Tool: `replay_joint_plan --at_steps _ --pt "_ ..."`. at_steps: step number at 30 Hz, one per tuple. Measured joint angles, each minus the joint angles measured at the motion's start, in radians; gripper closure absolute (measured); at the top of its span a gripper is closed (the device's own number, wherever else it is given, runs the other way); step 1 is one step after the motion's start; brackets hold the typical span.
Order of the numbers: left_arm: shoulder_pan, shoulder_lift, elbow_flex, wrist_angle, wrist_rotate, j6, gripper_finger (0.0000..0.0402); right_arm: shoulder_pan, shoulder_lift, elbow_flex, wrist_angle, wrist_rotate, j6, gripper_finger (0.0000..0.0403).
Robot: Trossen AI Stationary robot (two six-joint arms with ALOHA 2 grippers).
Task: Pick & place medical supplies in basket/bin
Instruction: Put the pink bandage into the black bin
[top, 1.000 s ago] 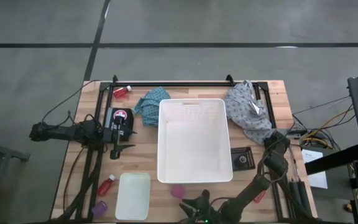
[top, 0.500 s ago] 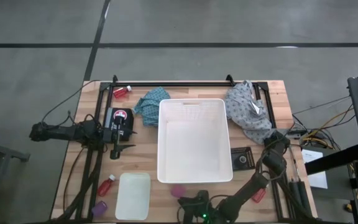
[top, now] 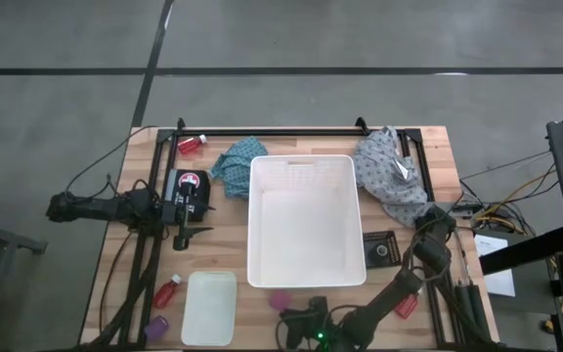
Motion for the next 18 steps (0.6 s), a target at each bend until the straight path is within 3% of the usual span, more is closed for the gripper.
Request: replay_joint_plan --at_steps 10,13,18 --pt "0.0 0.0 0.0 0.0 0.0 0.0 0.0149 0.004 0.0 0.118 -0.215 -0.014 0.011 0.0296" --pt "0.0 0.0 0.0 0.0 0.0 0.0 0.0149 -0.003 0.0 0.152 -0.314 -0.065 0.058 0.0296" --pt "0.0 0.0 0.0 0.0 0.0 0.0 0.0149 -0.023 0.0 0.156 -0.336 -0.131 0.091 0.0296"
